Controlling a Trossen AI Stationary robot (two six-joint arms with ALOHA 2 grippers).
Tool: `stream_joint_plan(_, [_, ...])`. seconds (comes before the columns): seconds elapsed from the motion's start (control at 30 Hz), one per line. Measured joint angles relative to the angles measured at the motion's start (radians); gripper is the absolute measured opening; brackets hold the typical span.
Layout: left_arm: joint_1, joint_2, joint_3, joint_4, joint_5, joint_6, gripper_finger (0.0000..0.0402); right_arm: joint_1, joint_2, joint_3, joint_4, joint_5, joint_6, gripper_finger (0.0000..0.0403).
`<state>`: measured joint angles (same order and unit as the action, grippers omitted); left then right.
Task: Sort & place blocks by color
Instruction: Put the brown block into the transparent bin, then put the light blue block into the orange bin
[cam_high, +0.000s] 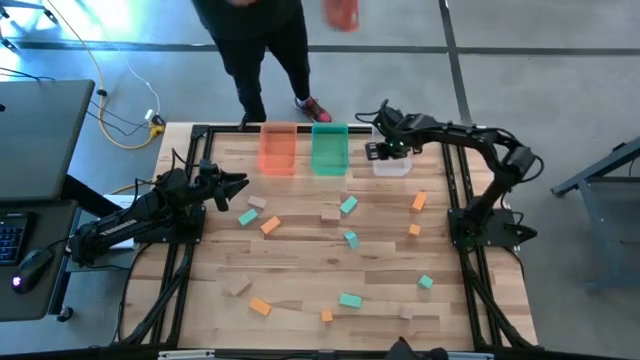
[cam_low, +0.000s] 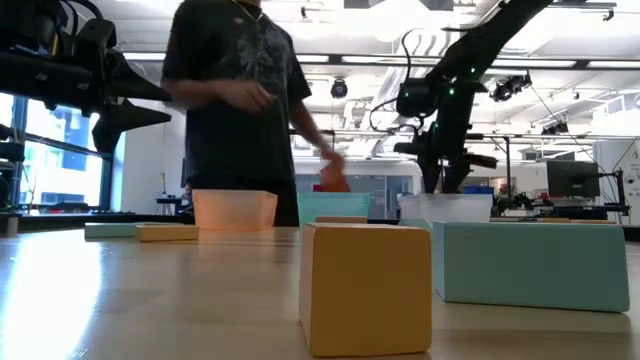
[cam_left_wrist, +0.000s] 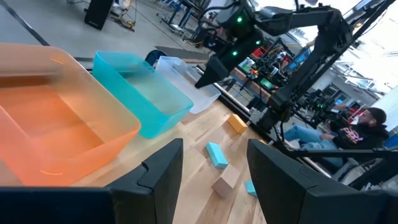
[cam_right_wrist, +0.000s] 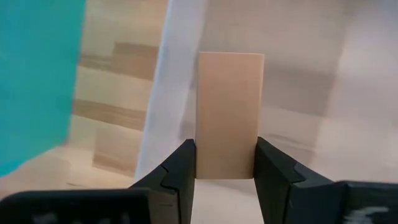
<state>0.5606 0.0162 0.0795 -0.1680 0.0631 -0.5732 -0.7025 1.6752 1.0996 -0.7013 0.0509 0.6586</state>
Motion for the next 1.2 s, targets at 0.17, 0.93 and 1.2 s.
stream_joint_plan(0.17, [0.000, 0.000, 0.000, 0.000, 0.000, 0.000, 0.0168, 0.000, 0.040, 0.000, -0.006, 0.000, 0.000, 0.0106])
stream_joint_plan(0.93, [0.000, 0.000, 0.000, -0.004, 0.004, 0.000, 0.0169, -0.044, 0.072, 0.000, -0.024, -0.045, -0.008, 0.0171])
stream_joint_plan(1.2, [0.000, 0.000, 0.000, -0.018, 0.004, 0.002, 0.0205, -0.043, 0.071, 0.047, -0.040, -0.076, -0.004, 0.0218])
